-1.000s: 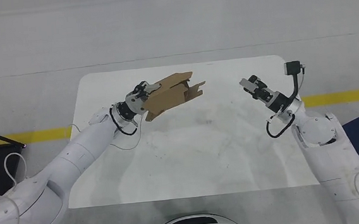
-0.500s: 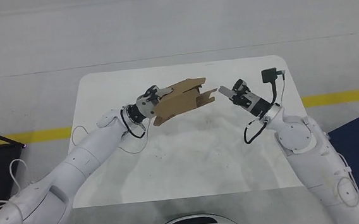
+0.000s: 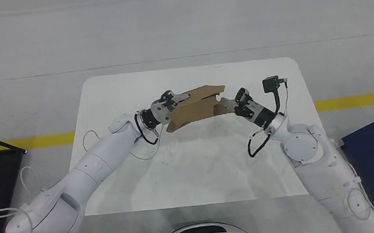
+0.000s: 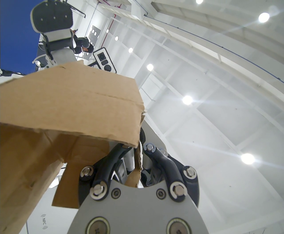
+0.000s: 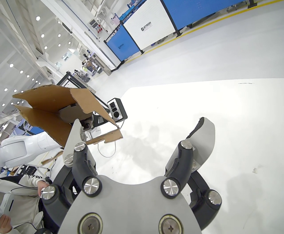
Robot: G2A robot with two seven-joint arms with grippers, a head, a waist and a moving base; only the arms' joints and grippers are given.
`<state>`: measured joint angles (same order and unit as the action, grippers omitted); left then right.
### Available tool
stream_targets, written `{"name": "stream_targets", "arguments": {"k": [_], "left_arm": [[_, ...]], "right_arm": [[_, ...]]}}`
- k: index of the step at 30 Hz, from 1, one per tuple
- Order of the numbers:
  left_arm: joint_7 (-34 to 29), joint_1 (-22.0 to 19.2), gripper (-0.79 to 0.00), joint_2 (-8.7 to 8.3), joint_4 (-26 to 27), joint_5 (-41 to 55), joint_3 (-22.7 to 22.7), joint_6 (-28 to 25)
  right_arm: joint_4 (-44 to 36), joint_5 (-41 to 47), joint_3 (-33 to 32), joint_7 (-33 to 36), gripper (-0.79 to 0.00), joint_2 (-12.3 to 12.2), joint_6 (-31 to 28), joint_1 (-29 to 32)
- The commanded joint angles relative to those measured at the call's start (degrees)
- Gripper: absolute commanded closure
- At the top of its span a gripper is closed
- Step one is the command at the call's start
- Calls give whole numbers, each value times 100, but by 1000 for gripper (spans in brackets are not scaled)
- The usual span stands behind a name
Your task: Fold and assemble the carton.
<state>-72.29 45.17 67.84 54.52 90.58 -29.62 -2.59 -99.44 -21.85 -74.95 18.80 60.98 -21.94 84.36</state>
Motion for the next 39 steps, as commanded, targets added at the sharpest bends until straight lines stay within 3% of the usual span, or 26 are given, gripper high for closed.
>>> {"name": "stream_targets", "arguments": {"k": [1, 26, 34, 37, 39], "left_arm": [[-14, 30, 0, 43, -23, -31, -38, 11], [-190, 177, 0, 497, -314, -879, -401, 287], [-235, 197, 0, 619, -428, -1025, -540, 342], [-272, 229, 0, 657, -472, -1010, -614, 376], [-301, 245, 0, 677, -512, -1028, -659, 413]], "right_arm": [[-38, -96, 51, -3, -770, 6, 8, 18], [-40, -371, 310, -218, -785, 108, 365, -41], [-132, -991, 469, -387, -785, 134, 463, 12], [-198, -1237, 370, -951, -785, 150, 637, 86], [-299, -1985, 160, -2564, -785, 197, 1362, 242]]}}
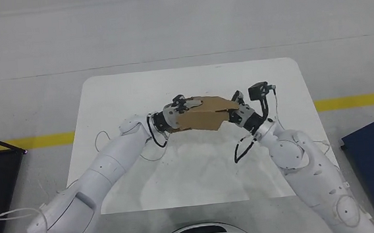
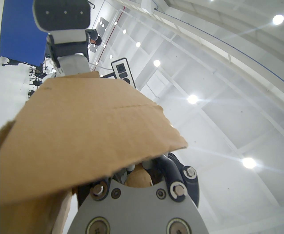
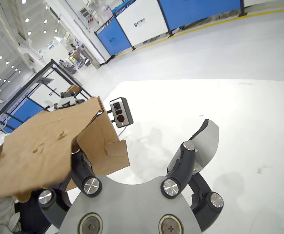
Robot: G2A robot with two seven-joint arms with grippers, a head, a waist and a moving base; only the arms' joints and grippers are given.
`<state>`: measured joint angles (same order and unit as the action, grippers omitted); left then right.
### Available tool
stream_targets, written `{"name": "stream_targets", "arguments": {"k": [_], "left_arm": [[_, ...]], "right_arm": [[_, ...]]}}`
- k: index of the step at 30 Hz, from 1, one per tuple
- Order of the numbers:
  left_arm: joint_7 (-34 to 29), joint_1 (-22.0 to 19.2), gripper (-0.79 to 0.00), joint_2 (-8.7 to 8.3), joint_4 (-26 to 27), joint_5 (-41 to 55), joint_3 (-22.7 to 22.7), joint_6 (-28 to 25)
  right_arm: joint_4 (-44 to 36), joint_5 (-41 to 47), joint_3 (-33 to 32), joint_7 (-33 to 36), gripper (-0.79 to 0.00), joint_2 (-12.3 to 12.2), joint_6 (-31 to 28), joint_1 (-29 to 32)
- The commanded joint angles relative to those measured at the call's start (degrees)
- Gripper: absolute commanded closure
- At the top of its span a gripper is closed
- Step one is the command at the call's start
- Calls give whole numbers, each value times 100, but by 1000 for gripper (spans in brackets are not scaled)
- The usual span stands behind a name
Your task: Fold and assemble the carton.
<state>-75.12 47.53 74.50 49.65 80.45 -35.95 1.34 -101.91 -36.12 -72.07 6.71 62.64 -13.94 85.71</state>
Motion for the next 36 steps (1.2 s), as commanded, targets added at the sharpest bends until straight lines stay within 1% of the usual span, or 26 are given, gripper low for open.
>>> {"name": "stream_targets", "arguments": {"k": [1, 2, 3, 7, 10, 18, 23, 28, 33, 36], "left_arm": [[-31, 20, 0, 20, -48, -36, -45, 29], [-46, 33, 0, 29, -62, -51, -64, 40], [-63, 44, 0, 38, -73, -67, -81, 62], [-97, 74, 0, 73, -113, -127, -165, 99], [-169, 99, 0, 93, -126, -68, -278, 106], [-420, 211, 0, 106, -164, 384, -733, 297], [-427, 283, 0, 128, -82, 328, -841, 410], [-372, 323, 0, 171, 6, 123, -846, 487], [-355, 321, 0, 210, -20, -63, -869, 556], [-372, 319, 0, 230, -85, -94, -920, 581]], "right_arm": [[-68, -915, 16, -1942, -785, 67, 798, 259], [-80, -912, 171, -1999, -785, 85, 642, 339], [-60, -790, 146, -2053, -785, 91, 526, 346], [-14, -806, 42, -2116, -785, 107, 563, 366], [-33, -687, -51, -2056, -785, 112, 485, 395], [-157, -51, -483, -1808, -785, 109, 239, 566], [-244, -307, -388, -1558, -785, 120, 147, 620], [-248, -539, -179, -1347, -785, 148, 51, 570], [-238, -801, -5, -1059, -785, 155, -236, 558], [-221, -1125, 60, -911, -785, 155, -251, 539]]}}
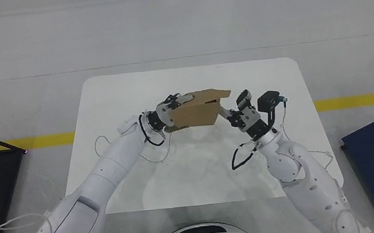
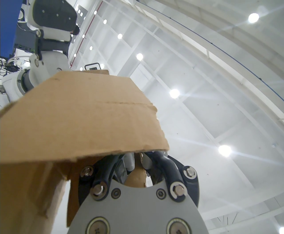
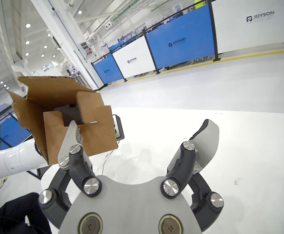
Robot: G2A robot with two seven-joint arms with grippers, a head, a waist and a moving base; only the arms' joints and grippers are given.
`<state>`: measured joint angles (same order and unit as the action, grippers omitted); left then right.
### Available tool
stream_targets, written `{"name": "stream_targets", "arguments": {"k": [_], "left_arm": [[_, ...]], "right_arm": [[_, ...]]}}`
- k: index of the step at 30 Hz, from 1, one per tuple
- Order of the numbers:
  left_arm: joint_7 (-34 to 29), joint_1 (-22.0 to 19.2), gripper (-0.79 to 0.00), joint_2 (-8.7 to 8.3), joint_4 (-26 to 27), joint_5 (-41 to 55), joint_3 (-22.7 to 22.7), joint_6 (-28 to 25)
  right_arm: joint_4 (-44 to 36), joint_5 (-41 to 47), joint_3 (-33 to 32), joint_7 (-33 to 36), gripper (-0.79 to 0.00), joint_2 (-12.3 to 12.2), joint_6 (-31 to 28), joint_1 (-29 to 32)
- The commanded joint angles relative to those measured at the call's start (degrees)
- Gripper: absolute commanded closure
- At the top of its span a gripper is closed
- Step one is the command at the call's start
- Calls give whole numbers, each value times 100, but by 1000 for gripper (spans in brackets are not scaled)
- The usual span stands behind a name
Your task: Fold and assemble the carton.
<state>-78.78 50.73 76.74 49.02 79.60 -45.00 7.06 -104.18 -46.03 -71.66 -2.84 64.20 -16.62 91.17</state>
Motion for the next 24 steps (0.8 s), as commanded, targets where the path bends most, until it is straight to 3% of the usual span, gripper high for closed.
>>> {"name": "stream_targets", "arguments": {"k": [1, 6, 11, 14, 21, 24], "left_arm": [[-14, -1, 0, 11, -45, -21, -32, 24], [-168, 15, 0, 35, -136, 14, -121, 254], [-337, 23, 0, 72, -278, 265, -211, 809], [-388, -56, 0, 72, -315, -31, -182, 787], [-351, -12, 0, 77, -253, 72, -213, 818], [-29, 124, 0, 70, -61, 352, -346, 1183]], "right_arm": [[11, -269, 39, 77, -785, 1, 70, -16], [3, -370, 43, -65, -785, 25, 209, -14], [-74, -19, -242, -235, -785, 14, 35, 127], [-98, 176, -336, -215, -785, 9, -39, 168], [-98, 176, -336, -215, -785, 9, -39, 168], [-125, 330, -470, -197, -785, 8, -23, 187]]}}
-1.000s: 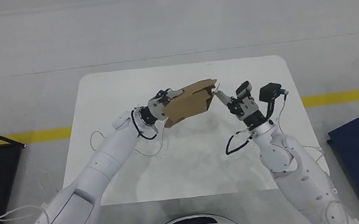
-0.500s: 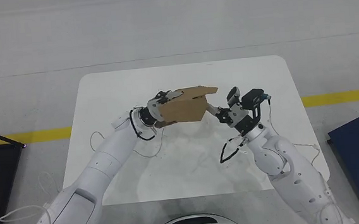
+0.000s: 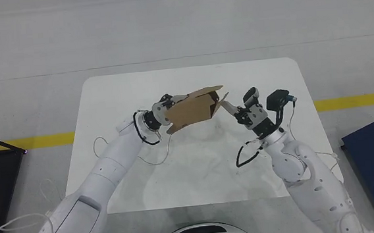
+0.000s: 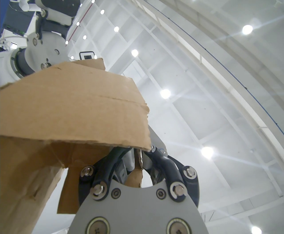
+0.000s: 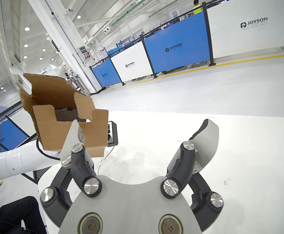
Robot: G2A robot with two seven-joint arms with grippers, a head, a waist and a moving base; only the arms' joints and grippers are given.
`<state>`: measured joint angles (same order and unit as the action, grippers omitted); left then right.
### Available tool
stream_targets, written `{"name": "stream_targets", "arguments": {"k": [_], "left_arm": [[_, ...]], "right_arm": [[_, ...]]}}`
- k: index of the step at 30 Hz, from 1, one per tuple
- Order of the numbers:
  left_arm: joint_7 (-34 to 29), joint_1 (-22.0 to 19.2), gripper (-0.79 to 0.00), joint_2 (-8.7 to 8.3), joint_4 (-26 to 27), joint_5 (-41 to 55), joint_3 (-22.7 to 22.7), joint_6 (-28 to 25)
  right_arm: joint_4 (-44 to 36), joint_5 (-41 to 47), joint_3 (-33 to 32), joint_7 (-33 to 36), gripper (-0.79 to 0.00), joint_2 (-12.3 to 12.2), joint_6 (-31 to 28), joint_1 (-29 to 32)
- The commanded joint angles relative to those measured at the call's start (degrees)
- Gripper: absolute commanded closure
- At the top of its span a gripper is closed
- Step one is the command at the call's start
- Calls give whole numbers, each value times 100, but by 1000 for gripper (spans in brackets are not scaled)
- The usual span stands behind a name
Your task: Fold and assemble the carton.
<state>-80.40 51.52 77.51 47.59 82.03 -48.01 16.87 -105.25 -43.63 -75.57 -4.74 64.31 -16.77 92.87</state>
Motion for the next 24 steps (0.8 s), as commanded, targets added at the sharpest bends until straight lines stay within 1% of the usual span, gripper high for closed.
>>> {"name": "stream_targets", "arguments": {"k": [1, 3, 8, 13, 18, 24], "left_arm": [[134, 109, 0, -5, 129, 294, -91, 416], [234, 164, 0, 4, 187, 616, -167, 864], [780, 267, 0, 48, 454, 1331, -173, 1482], [1314, 317, 0, 8, 767, 1689, -39, 2016], [1444, 317, 0, -48, 856, 1772, 49, 2145], [1447, 272, 0, -74, 833, 1827, 162, 2149]], "right_arm": [[-32, 193, -172, -45, -785, -6, -23, 53], [-53, 423, -365, -86, -785, -14, -67, 131], [-18, 1016, -781, 40, -785, -30, -150, 207], [70, 1036, -783, 279, -785, -15, 22, 59], [57, 582, -570, 360, -785, 5, 9, -27], [-35, 353, -524, 357, -785, -1, -450, 113]]}}
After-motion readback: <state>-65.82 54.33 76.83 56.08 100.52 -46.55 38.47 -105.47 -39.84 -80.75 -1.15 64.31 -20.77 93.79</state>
